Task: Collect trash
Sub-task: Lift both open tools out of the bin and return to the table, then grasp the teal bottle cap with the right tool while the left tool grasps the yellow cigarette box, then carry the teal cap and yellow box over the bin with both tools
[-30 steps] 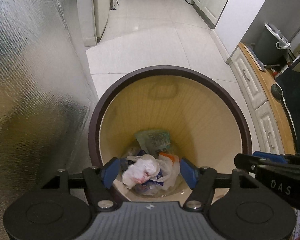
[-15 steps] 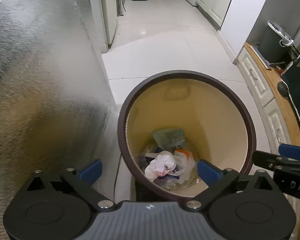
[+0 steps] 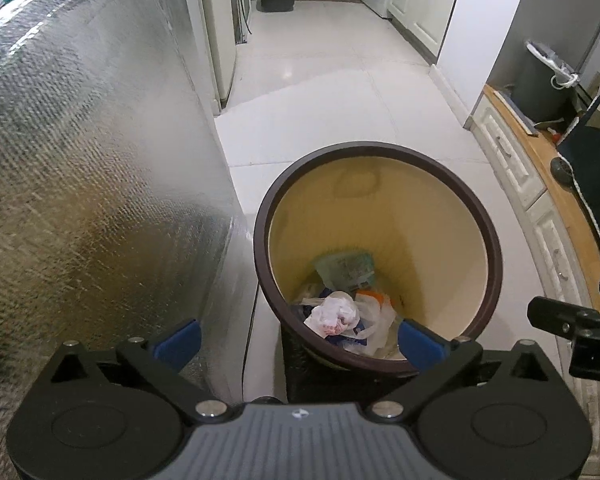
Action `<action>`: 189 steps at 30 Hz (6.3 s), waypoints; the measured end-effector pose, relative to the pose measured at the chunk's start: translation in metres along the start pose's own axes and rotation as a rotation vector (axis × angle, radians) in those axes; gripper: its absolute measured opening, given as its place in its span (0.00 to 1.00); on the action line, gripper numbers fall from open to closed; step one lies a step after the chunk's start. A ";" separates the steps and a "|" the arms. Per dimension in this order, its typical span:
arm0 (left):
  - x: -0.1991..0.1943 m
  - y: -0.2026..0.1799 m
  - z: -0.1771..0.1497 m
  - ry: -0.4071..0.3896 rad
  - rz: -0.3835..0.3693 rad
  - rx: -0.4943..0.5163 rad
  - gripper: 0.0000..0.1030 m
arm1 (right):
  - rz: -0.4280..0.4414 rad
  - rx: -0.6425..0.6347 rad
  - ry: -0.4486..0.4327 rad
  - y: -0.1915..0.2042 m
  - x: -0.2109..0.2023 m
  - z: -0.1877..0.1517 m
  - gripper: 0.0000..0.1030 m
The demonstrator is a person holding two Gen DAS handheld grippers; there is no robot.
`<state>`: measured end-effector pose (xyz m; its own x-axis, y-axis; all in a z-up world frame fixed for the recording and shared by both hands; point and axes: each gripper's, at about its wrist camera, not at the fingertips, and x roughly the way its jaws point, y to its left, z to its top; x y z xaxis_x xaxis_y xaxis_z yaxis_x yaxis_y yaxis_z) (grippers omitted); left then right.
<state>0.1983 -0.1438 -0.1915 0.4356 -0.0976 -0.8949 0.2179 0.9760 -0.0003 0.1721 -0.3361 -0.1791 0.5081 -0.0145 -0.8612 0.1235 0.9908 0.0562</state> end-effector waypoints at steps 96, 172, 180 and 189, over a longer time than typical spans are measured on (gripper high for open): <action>-0.195 0.272 -0.029 -0.564 0.253 -0.418 1.00 | 0.402 -0.477 -0.456 0.308 -0.028 0.179 0.65; -0.236 0.230 -0.027 -0.597 0.000 -0.112 0.57 | 0.592 -0.312 -0.466 0.220 -0.138 0.039 0.47; -0.248 0.179 -0.038 -0.637 -0.007 -0.072 0.57 | 0.538 -0.266 -0.500 0.180 -0.156 0.029 0.47; -0.243 0.120 -0.040 -0.642 -0.043 -0.030 0.56 | 0.462 -0.202 -0.524 0.128 -0.174 0.020 0.47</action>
<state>0.0840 0.0052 0.0079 0.8652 -0.2246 -0.4483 0.2260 0.9728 -0.0511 0.1166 -0.2093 -0.0122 0.8180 0.3989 -0.4144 -0.3364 0.9162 0.2178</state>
